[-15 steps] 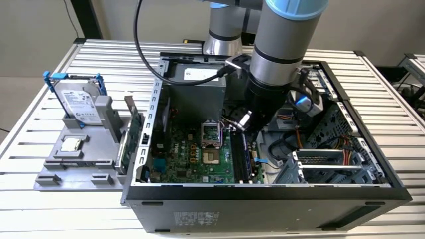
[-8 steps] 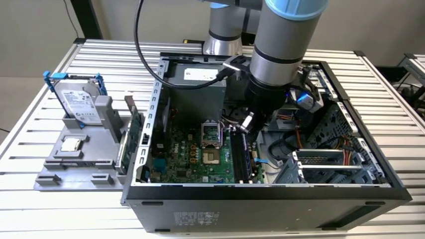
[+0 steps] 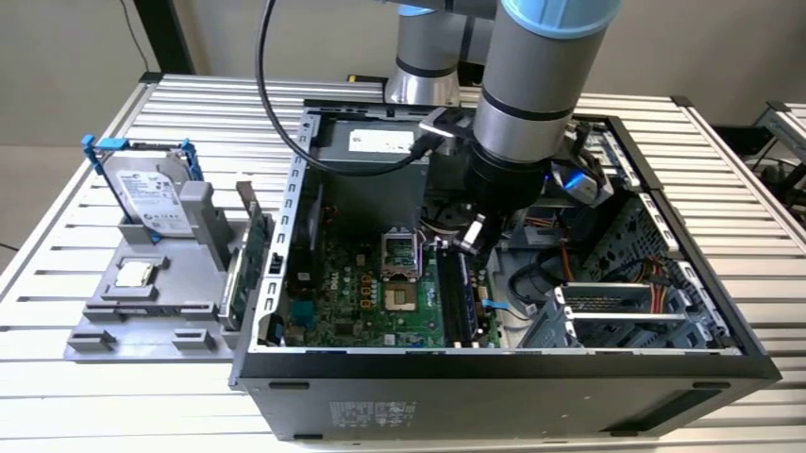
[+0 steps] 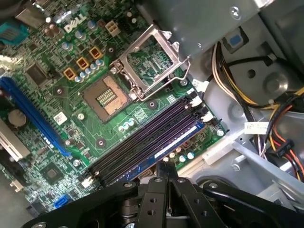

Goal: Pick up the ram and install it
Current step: 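Press down the ram until it locks into place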

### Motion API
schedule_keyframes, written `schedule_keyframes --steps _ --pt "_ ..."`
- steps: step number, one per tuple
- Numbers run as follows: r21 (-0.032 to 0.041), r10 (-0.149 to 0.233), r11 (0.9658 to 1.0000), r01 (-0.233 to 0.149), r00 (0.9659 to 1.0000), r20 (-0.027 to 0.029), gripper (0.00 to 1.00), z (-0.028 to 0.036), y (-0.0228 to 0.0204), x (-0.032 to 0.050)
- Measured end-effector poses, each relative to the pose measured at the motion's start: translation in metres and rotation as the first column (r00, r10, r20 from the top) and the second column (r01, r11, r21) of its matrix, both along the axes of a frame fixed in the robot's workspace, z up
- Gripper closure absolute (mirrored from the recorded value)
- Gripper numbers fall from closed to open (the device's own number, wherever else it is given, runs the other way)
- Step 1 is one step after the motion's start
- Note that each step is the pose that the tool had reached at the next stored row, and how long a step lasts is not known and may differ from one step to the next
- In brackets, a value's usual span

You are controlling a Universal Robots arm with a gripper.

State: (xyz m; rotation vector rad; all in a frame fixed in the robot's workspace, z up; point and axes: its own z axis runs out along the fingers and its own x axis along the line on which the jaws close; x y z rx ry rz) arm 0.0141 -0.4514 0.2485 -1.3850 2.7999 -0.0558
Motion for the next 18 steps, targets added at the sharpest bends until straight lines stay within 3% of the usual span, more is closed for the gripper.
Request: schedule_keyframes --steps 4,9,14,15,16,17,18 --pt "-0.0048 0.045 0.9990 -0.045 0.9990 0.0019 1.00 0.0000 0.0000 -0.0001" --pt "-0.0136 0.098 0.9951 -0.098 0.9952 0.0028 1.00 -0.0001 0.0000 -0.0007" --pt "-0.0154 0.165 0.9862 -0.165 0.9863 0.0021 1.00 -0.0003 0.0001 -0.0012" --pt "-0.0131 0.179 0.9838 -0.179 0.9838 -0.0124 1.00 -0.0001 0.0001 -0.0013" --pt "-0.0116 0.185 0.9826 -0.185 0.9825 -0.0207 1.00 -0.0001 0.0000 -0.0013" --pt "-0.0101 0.192 0.9813 -0.192 0.9810 -0.0278 1.00 -0.0001 0.0000 -0.0013" --pt "-0.0095 0.204 0.9789 -0.204 0.9786 -0.0304 1.00 -0.0001 0.0000 -0.0014"
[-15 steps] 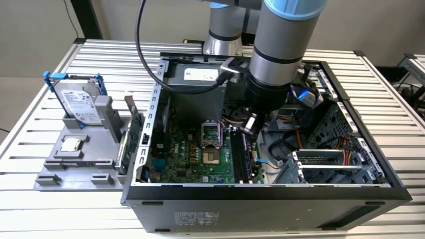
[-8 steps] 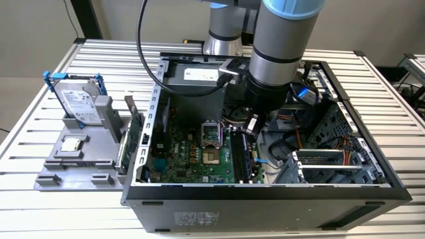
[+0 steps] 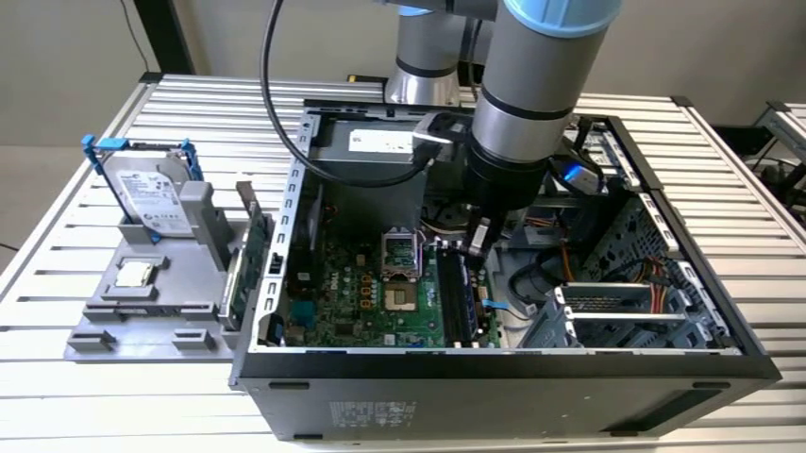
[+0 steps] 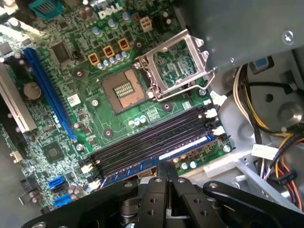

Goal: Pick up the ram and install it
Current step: 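Press down the ram until it locks into place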

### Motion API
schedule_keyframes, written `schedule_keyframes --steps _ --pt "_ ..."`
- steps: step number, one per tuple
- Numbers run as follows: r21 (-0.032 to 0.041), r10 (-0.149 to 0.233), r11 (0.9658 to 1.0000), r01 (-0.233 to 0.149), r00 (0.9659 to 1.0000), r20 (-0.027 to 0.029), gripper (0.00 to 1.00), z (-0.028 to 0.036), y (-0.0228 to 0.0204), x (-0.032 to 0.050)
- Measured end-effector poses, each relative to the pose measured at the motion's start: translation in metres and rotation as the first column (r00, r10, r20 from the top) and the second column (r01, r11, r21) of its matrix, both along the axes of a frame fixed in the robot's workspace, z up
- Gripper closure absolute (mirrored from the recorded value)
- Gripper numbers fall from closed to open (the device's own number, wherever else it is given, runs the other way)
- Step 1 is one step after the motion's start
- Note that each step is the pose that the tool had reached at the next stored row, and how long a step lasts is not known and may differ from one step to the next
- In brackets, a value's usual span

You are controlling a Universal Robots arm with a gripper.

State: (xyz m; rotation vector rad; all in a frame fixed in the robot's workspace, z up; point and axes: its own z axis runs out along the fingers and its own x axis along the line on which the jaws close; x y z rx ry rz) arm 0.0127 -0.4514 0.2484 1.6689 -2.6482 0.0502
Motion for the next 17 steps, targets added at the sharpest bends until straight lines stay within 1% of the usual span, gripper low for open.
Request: schedule_keyframes --steps 2,3,4,5,6,7,8,11,13,14,17 --pt "0.0011 0.035 0.9994 -0.035 0.9994 -0.0001 1.00 -0.0001 0.0001 0.0000" --pt "0.0077 0.047 0.9989 -0.047 0.9989 0.0003 1.00 -0.0003 0.0001 0.0001" --pt "0.0175 0.056 0.9983 -0.056 0.9984 0.0002 1.00 -0.0003 0.0000 0.0001" --pt "0.0287 0.064 0.9975 -0.064 0.9980 -0.0004 1.00 -0.0003 0.0000 0.0001" --pt "0.0406 0.071 0.9967 -0.071 0.9975 -0.0015 1.00 -0.0002 0.0000 0.0001" --pt "0.0544 0.077 0.9956 -0.077 0.9970 -0.0026 1.00 -0.0002 0.0001 0.0001" --pt "0.0624 0.087 0.9943 -0.087 0.9962 -0.0032 1.00 -0.0002 0.0001 0.0001" --pt "0.0626 0.123 0.9905 -0.123 0.9924 -0.0008 1.00 -0.0002 0.0001 -0.0001" --pt "0.0623 0.148 0.9871 -0.148 0.9890 0.0012 1.00 -0.0002 0.0001 0.0000" --pt "0.0621 0.164 0.9845 -0.164 0.9864 0.0016 1.00 -0.0002 0.0001 -0.0001" --pt "0.0620 0.216 0.9745 -0.216 0.9764 0.0017 1.00 -0.0002 0.0000 -0.0002"
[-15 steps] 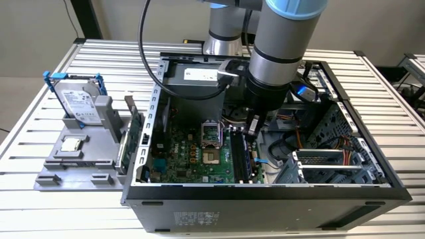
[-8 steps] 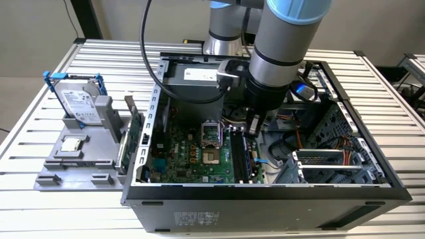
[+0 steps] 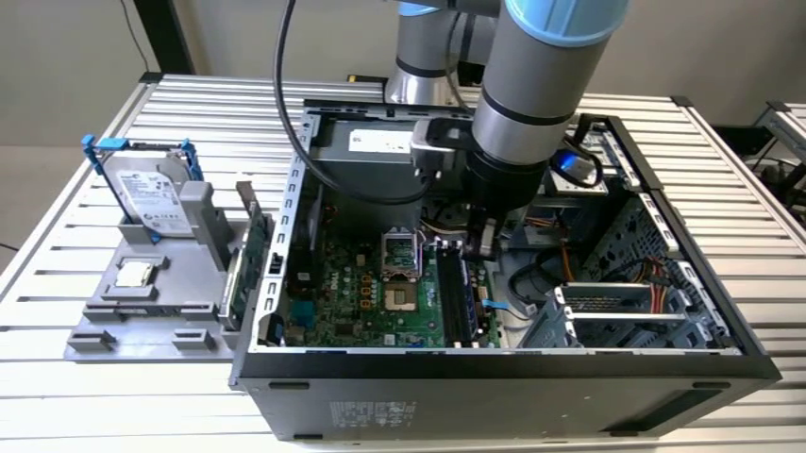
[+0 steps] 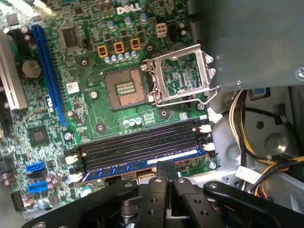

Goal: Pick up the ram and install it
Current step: 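Press down the ram until it locks into place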

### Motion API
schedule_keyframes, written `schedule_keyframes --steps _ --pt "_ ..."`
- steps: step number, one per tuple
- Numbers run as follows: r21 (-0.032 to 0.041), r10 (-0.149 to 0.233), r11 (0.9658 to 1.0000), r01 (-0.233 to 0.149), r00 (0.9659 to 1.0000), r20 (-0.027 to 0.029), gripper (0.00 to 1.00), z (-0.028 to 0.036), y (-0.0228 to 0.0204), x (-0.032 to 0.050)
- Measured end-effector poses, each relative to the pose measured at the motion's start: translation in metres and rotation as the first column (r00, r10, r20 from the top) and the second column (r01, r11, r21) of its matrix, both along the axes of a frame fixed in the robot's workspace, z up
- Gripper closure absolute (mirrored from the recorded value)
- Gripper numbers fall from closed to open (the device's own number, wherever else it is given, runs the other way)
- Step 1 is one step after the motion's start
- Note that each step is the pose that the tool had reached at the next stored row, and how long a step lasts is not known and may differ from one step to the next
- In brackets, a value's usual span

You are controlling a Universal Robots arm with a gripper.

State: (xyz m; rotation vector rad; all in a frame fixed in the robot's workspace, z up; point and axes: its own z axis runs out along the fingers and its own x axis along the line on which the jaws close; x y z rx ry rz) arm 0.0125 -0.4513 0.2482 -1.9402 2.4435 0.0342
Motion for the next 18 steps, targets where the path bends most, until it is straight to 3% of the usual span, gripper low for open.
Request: schedule_keyframes --steps 6,12,18 --pt "0.0002 0.065 0.9979 -0.065 0.9979 0.0000 1.00 -0.0002 0.0000 -0.0004" --pt "0.0005 0.134 0.9910 -0.134 0.9910 0.0002 1.00 -0.0011 0.0000 -0.0006" --pt "-0.0001 0.153 0.9882 -0.153 0.9882 0.0000 1.00 -0.0050 -0.0009 0.0007"
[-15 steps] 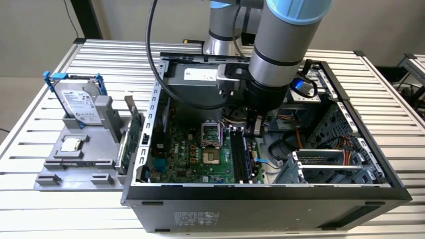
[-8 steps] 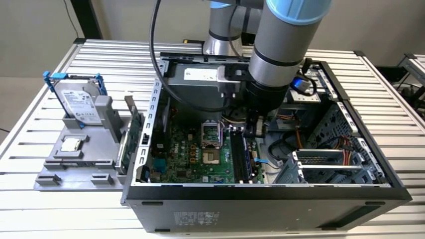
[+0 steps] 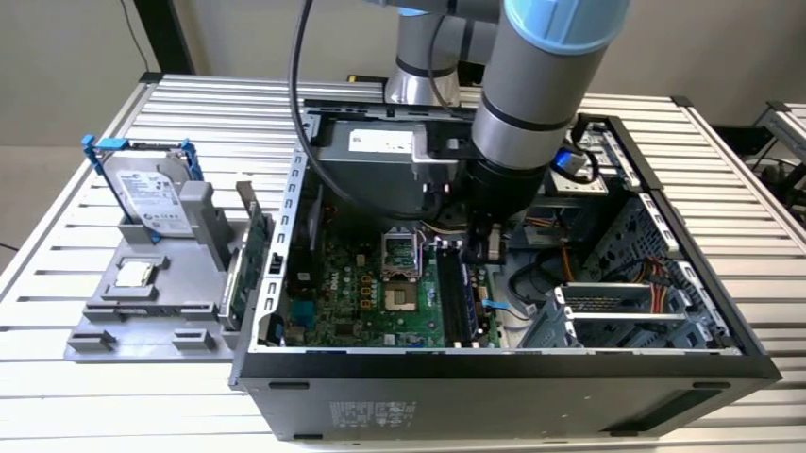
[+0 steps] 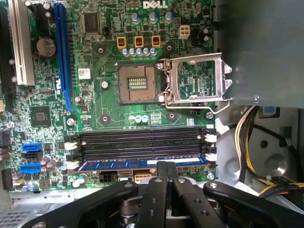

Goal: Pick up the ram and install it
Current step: 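Press down the ram until it locks into place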

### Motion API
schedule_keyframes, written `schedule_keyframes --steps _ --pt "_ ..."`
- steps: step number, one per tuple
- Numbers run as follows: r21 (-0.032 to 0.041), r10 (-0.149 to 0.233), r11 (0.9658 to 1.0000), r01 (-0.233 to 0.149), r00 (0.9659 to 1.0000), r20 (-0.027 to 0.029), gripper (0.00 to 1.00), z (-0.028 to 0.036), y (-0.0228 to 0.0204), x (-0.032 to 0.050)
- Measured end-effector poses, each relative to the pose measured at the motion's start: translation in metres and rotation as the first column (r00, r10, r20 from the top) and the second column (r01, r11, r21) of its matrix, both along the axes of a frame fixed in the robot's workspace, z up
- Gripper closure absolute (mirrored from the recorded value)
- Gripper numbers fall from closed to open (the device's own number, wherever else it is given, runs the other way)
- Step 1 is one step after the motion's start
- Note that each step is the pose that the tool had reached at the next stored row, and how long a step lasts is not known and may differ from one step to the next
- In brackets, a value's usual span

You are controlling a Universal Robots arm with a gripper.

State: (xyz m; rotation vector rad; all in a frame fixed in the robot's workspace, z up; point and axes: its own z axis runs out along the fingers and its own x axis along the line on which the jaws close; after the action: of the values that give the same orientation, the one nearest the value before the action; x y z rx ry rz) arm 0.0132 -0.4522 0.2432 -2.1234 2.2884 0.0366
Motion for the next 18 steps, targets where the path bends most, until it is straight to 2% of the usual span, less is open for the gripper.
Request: schedule_keyframes --steps 4,7,9,10,12,14,18 --pt "0.0000 0.005 1.0000 -0.005 1.0000 0.0000 1.00 -0.0059 -0.0013 0.0012" --pt "-0.0081 0.005 1.0000 -0.005 1.0000 -0.0001 1.00 -0.0079 -0.0023 0.0015" --pt "-0.0097 0.005 0.9999 -0.005 1.0000 -0.0001 1.00 -0.0092 -0.0032 0.0023" --pt "-0.0103 0.005 0.9999 -0.005 1.0000 -0.0008 1.00 -0.0093 -0.0039 0.0026" --pt "-0.0103 0.005 0.9999 -0.005 1.0000 -0.0048 1.00 -0.0093 -0.0080 0.0040" --pt "-0.0102 0.005 0.9999 -0.005 1.0000 -0.0077 1.00 -0.0094 -0.0093 0.0046" --pt "-0.0103 0.004 0.9999 -0.004 1.0000 -0.0079 1.00 -0.0121 -0.0111 0.0050"
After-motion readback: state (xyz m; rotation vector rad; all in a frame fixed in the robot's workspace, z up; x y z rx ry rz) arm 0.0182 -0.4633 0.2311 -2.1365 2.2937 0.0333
